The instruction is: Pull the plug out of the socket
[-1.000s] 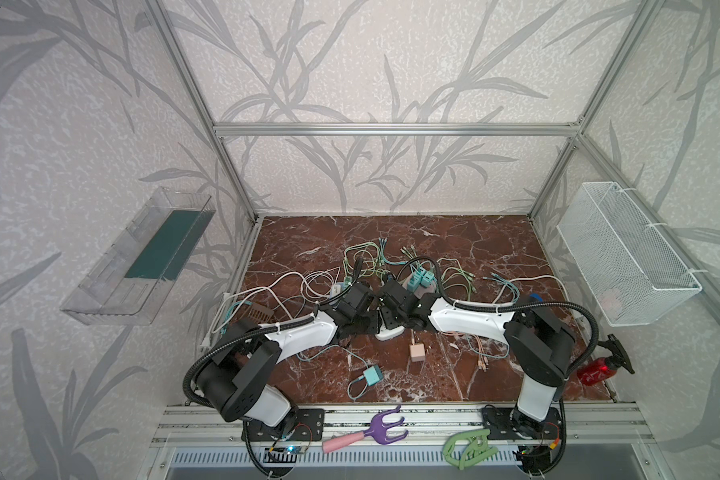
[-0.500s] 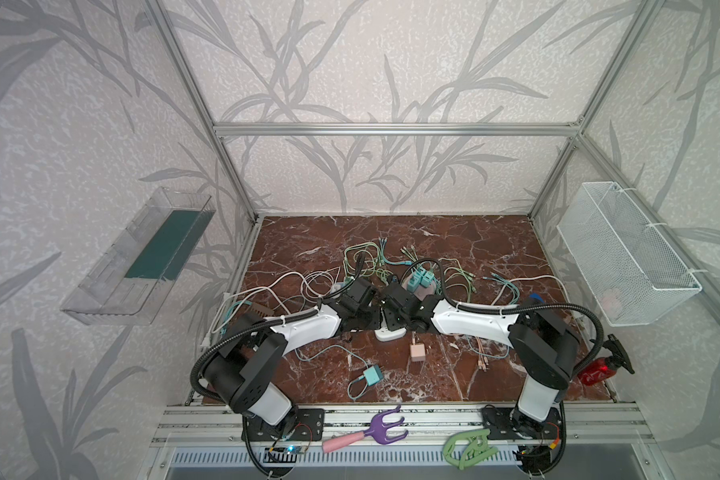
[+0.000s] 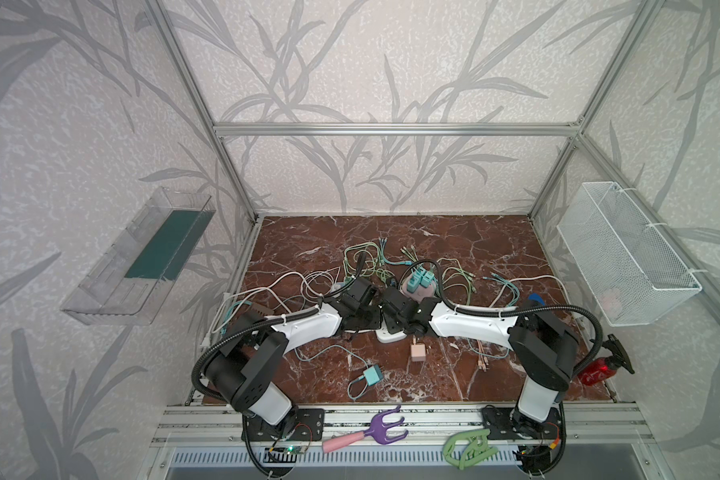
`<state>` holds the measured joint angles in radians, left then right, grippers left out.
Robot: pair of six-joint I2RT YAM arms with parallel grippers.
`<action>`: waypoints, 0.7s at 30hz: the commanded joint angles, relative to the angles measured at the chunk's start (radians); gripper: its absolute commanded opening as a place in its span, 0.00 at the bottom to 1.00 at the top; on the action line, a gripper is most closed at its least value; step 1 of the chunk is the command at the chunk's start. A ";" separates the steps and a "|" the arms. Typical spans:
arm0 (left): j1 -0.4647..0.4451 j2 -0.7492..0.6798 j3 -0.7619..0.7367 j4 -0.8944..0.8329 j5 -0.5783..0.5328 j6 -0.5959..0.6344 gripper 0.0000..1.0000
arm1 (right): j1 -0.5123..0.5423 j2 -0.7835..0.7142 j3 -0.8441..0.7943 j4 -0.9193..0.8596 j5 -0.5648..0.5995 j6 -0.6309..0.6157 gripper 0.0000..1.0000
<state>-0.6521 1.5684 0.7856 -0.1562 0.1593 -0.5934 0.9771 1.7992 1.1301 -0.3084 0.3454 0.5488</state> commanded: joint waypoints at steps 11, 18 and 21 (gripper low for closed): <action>-0.001 0.064 -0.028 -0.136 -0.049 0.025 0.38 | -0.052 -0.123 -0.019 0.065 -0.059 0.031 0.37; -0.001 0.057 -0.029 -0.137 -0.050 0.024 0.38 | -0.054 -0.121 -0.003 0.030 -0.065 0.001 0.37; -0.002 0.048 -0.031 -0.135 -0.052 0.022 0.38 | -0.055 -0.129 -0.004 0.015 -0.042 -0.014 0.37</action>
<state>-0.6525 1.5742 0.7864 -0.1532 0.1570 -0.5934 0.9279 1.7000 1.1076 -0.2794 0.2787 0.5549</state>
